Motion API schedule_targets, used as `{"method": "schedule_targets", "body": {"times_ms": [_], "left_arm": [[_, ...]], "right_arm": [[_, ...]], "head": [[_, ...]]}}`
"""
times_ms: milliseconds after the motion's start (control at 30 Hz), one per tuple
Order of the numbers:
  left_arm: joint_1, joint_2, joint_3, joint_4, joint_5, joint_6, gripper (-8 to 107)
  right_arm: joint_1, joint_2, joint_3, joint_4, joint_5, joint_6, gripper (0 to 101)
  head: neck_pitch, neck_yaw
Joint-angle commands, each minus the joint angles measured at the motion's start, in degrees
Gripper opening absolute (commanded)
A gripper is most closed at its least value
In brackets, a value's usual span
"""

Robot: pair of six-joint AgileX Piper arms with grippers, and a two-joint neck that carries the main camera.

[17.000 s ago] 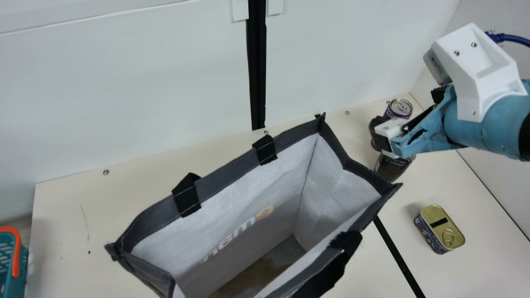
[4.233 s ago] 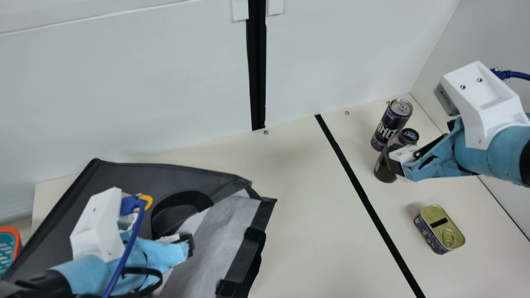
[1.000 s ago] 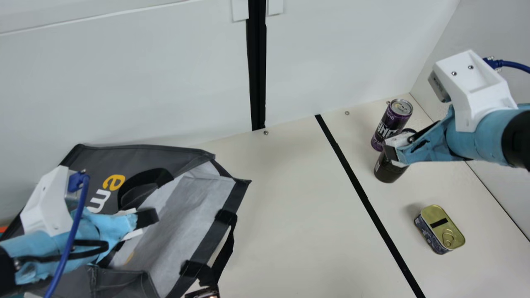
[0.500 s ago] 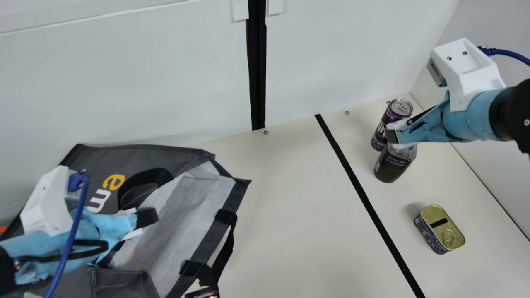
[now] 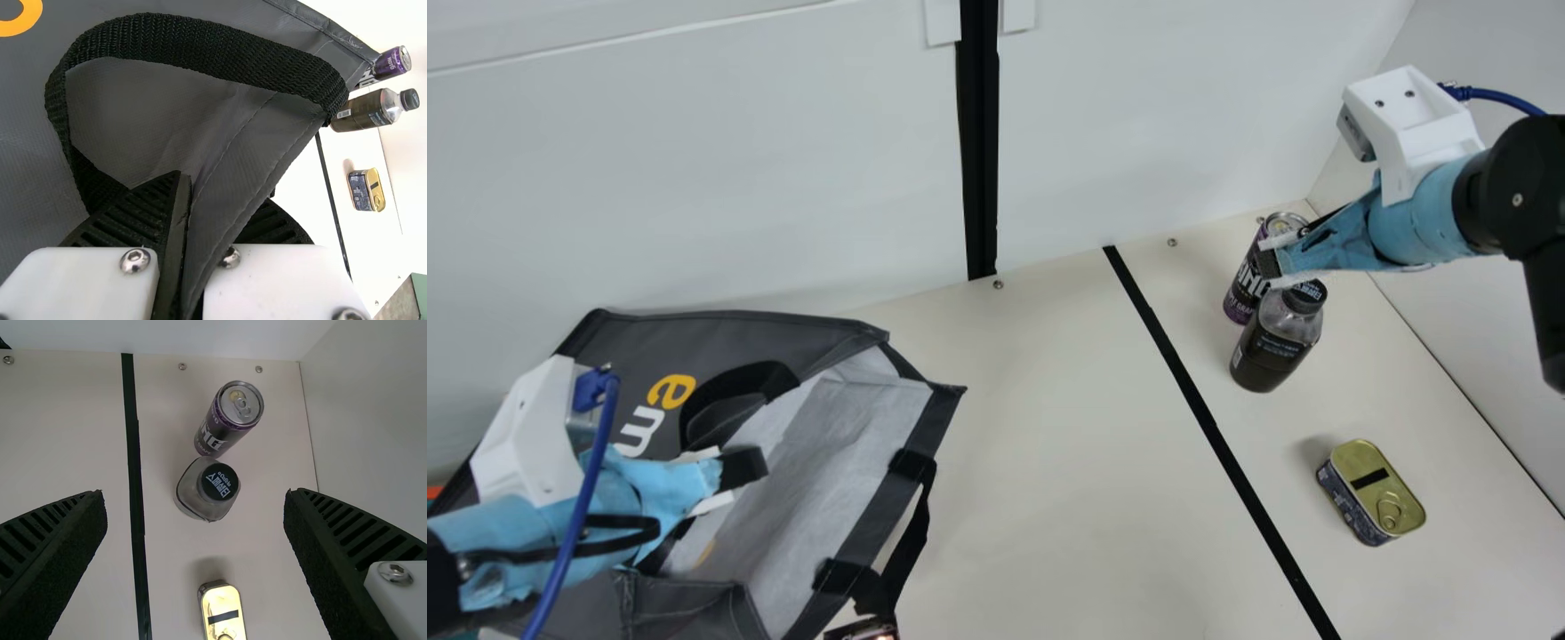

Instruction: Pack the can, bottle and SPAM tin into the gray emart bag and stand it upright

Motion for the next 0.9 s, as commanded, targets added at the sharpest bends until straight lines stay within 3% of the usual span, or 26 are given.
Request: {"method": "schedule_targets", "body": {"times_ms": [0, 867], "left_arm": [[0.00, 0.00, 0.00, 0.00, 0.00, 0.00, -8], [0.00, 0.00, 0.00, 0.00, 0.00, 0.00, -8]], "right_arm": [[-0.20, 1.18, -0.68, 0.25, 0.02, -0.32, 95], [-2.26, 16.77, -11.20, 1.29, 0.02, -1.81, 95]], "head": [[-1.30, -0.14], [-1.30, -0.14]]}}
